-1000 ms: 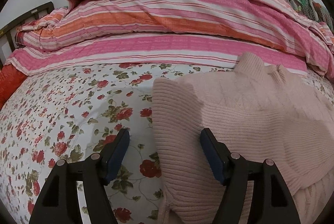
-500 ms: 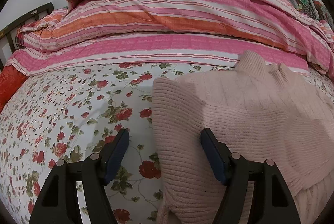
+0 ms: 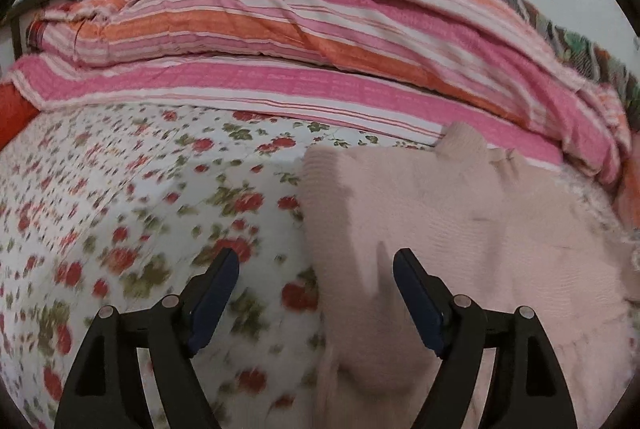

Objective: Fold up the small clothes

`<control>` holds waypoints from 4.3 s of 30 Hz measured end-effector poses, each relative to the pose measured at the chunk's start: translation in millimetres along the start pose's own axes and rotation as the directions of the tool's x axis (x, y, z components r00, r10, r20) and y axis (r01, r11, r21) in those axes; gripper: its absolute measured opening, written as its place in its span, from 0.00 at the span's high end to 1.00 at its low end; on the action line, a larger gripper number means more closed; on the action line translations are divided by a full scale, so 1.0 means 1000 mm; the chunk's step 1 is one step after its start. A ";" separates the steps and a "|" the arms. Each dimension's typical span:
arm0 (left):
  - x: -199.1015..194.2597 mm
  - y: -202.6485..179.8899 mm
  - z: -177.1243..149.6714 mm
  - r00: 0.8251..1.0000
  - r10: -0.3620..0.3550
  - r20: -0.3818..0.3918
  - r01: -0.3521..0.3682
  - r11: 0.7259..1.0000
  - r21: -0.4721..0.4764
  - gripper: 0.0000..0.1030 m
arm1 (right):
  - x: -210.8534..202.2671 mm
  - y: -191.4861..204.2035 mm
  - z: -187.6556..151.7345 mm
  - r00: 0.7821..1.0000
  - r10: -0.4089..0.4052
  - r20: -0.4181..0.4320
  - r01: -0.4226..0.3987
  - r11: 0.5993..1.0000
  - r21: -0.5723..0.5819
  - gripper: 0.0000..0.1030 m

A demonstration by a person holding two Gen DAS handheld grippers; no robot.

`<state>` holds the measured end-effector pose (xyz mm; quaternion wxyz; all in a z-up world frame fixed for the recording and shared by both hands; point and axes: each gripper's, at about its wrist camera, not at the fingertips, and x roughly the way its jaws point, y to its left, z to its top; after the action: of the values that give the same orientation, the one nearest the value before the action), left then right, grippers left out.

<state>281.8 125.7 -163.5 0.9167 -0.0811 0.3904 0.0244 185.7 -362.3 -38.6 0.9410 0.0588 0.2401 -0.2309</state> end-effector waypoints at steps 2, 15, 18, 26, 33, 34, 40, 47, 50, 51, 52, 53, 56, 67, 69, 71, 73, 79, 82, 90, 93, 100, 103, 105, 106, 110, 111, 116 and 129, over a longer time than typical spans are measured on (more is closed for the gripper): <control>-0.014 0.011 -0.007 1.000 -0.006 0.000 0.006 1.000 0.001 0.24 | -0.010 0.047 0.012 0.998 0.062 0.015 -0.061 0.997 -0.047 0.95; -0.061 0.091 -0.041 1.000 0.021 -0.004 -0.021 0.993 -0.115 0.24 | -0.029 0.345 -0.031 0.858 0.482 -0.177 -0.512 0.829 -0.225 0.95; -0.070 0.099 -0.050 1.000 0.015 -0.006 -0.015 0.994 -0.112 0.24 | -0.020 0.391 -0.059 0.818 0.512 -0.264 -0.570 0.783 -0.247 0.95; -0.079 0.098 -0.055 0.999 -0.037 -0.016 0.035 0.992 -0.117 0.24 | 0.002 0.435 -0.109 0.655 0.580 -0.484 -0.724 0.666 -0.182 0.54; -0.078 0.055 -0.055 0.987 -0.163 -0.002 0.163 0.986 -0.034 0.26 | -0.027 0.355 -0.083 0.686 0.638 -0.352 -0.719 0.670 -0.186 0.36; -0.076 0.047 -0.054 0.983 -0.185 0.003 0.185 0.983 -0.022 0.26 | -0.028 0.339 -0.081 0.716 0.620 -0.321 -0.691 0.696 -0.197 0.36; -0.068 0.008 -0.036 0.953 -0.303 0.029 0.303 0.953 -0.013 0.36 | -0.014 0.239 -0.081 0.885 0.420 -0.203 -0.462 0.848 -0.259 0.38; -0.031 -0.018 -0.008 0.936 -0.351 -0.016 0.349 0.934 -0.076 0.54 | 0.032 0.160 -0.119 0.911 0.288 -0.295 -0.350 0.918 -0.184 0.57; -0.008 -0.020 0.000 0.941 -0.334 -0.059 0.325 0.936 -0.134 0.55 | 0.040 0.144 -0.130 0.900 0.325 -0.291 -0.371 0.920 -0.122 0.57; -0.002 -0.021 0.000 0.942 -0.328 -0.068 0.316 0.938 -0.145 0.56 | 0.042 0.141 -0.130 0.898 0.336 -0.285 -0.377 0.921 -0.101 0.57; 0.006 -0.022 0.000 0.941 -0.327 -0.083 0.310 0.935 -0.171 0.58 | 0.040 0.139 -0.131 0.900 0.337 -0.278 -0.375 0.922 -0.094 0.57; 0.010 -0.021 0.000 0.940 -0.329 -0.086 0.309 0.933 -0.186 0.58 | 0.041 0.140 -0.132 0.902 0.334 -0.273 -0.370 0.924 -0.096 0.57; 0.018 -0.029 0.003 0.949 -0.303 -0.083 0.282 0.939 -0.195 0.72 | 0.043 0.141 -0.131 0.898 0.346 -0.272 -0.386 0.916 -0.109 0.57; -0.023 -0.009 -0.008 0.969 -0.245 0.033 0.247 0.956 -0.162 0.94 | 0.043 0.116 -0.127 0.848 0.479 -0.228 -0.484 0.874 0.038 0.54; -0.014 -0.005 -0.016 0.971 -0.239 0.000 0.236 0.959 -0.155 0.93 | 0.042 0.120 -0.127 0.848 0.475 -0.235 -0.484 0.875 0.023 0.54; -0.010 -0.002 -0.019 0.970 -0.241 -0.021 0.235 0.959 -0.159 0.91 | 0.042 0.123 -0.127 0.855 0.460 -0.239 -0.472 0.881 0.007 0.54; -0.014 -0.001 -0.018 0.971 -0.239 -0.011 0.234 0.959 -0.159 0.90 | 0.043 0.126 -0.128 0.865 0.435 -0.250 -0.450 0.893 -0.006 0.54; -0.031 -0.014 -0.005 0.993 -0.096 0.062 0.098 0.995 -0.030 0.44 | 0.029 0.120 -0.116 0.863 0.464 -0.202 -0.475 0.880 -0.006 0.54; -0.021 -0.017 -0.004 0.996 -0.072 0.055 0.072 0.997 0.000 0.43 | 0.032 0.128 -0.104 0.876 0.442 -0.193 -0.457 0.888 -0.039 0.54; 0.008 -0.010 -0.015 0.997 -0.076 -0.009 0.076 0.997 -0.030 0.40 | 0.072 0.141 -0.116 0.879 0.358 -0.314 -0.388 0.921 -0.035 0.52; 0.008 -0.012 -0.016 0.998 -0.061 -0.006 0.061 0.998 -0.021 0.39 | 0.070 0.145 -0.117 0.888 0.337 -0.312 -0.373 0.926 -0.062 0.52; 0.008 -0.014 -0.017 0.998 -0.066 -0.005 0.066 0.998 -0.023 0.37 | 0.069 0.145 -0.117 0.889 0.338 -0.310 -0.373 0.926 -0.061 0.52; 0.008 -0.013 -0.018 0.998 -0.069 -0.004 0.069 0.997 -0.026 0.37 | 0.070 0.145 -0.117 0.887 0.341 -0.311 -0.375 0.925 -0.056 0.52; 0.008 -0.013 -0.018 0.998 -0.068 -0.004 0.068 0.997 -0.026 0.37 | 0.069 0.145 -0.117 0.888 0.339 -0.310 -0.374 0.926 -0.059 0.52; 0.008 -0.013 -0.017 0.998 -0.069 -0.005 0.069 0.997 -0.026 0.37 | 0.070 0.145 -0.117 0.889 0.338 -0.310 -0.373 0.926 -0.059 0.52; 0.007 -0.013 -0.017 0.998 -0.069 -0.004 0.069 0.997 -0.027 0.37 | 0.069 0.144 -0.117 0.889 0.338 -0.310 -0.373 0.926 -0.060 0.52; 0.007 -0.012 -0.018 0.998 -0.068 -0.003 0.067 0.997 -0.028 0.37 | 0.069 0.144 -0.117 0.889 0.337 -0.309 -0.373 0.926 -0.061 0.52; 0.007 -0.012 -0.019 0.998 -0.066 -0.003 0.066 0.997 -0.031 0.37 | 0.069 0.145 -0.117 0.887 0.342 -0.310 -0.375 0.925 -0.054 0.51; 0.007 -0.014 -0.019 0.998 -0.057 -0.006 0.057 0.998 -0.028 0.36 | 0.068 0.145 -0.117 0.891 0.337 -0.305 -0.368 0.928 -0.050 0.49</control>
<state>274.7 108.2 -179.9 0.9146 -0.1050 0.3906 0.0032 256.1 -235.5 -174.2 0.9233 0.0846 0.3733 -0.0319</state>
